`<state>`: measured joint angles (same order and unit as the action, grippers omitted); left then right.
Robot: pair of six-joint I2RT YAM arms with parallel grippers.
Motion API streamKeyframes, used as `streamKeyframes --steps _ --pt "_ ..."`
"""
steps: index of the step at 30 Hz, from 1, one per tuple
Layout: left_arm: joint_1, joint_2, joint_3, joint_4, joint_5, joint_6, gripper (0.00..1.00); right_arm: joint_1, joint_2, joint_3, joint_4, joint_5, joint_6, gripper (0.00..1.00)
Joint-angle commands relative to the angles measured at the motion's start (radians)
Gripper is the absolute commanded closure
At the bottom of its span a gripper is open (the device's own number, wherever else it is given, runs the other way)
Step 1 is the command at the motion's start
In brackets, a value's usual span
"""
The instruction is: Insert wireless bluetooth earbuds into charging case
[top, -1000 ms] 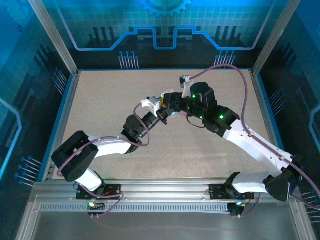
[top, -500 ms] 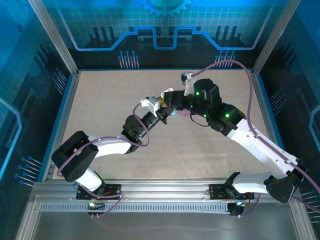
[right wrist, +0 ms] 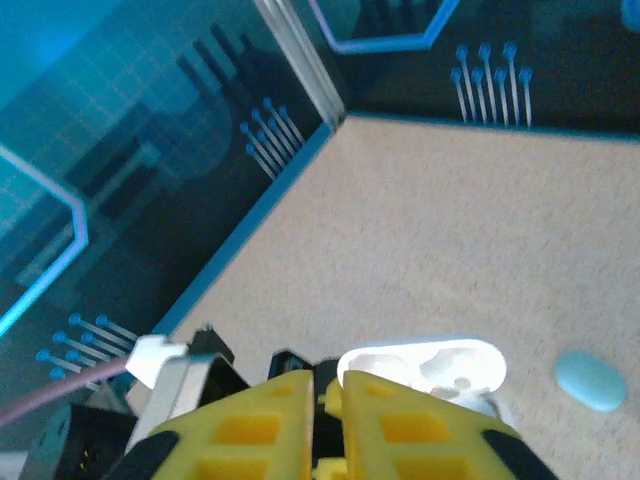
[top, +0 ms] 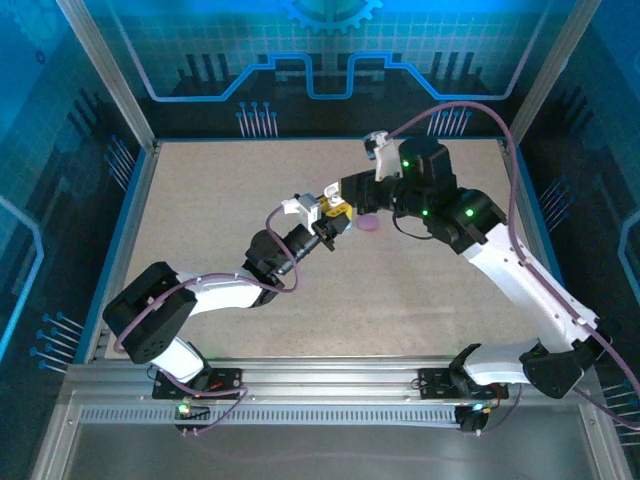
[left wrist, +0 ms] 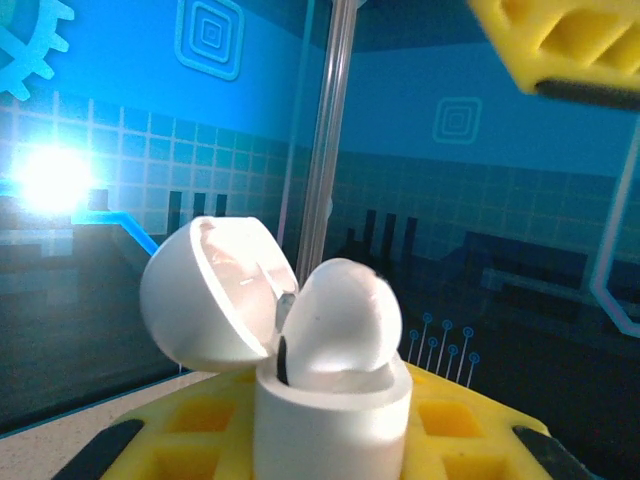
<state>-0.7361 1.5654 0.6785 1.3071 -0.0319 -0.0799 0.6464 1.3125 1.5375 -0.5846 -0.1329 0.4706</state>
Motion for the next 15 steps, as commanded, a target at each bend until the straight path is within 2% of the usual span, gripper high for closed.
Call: streamKeyframes --steps 1,8,15 --pt "-0.004 -0.014 0.012 0.042 0.018 -0.019 0.79 -0.006 0.016 0.024 -0.101 -0.079 -0.029 0.85" --pt "-0.004 -0.020 0.011 0.037 0.027 -0.018 0.79 -0.007 0.051 0.042 -0.143 -0.113 -0.039 0.85" --pt "-0.003 -0.025 0.008 0.036 0.047 -0.014 0.79 -0.012 0.047 0.021 -0.095 -0.019 -0.023 0.85"
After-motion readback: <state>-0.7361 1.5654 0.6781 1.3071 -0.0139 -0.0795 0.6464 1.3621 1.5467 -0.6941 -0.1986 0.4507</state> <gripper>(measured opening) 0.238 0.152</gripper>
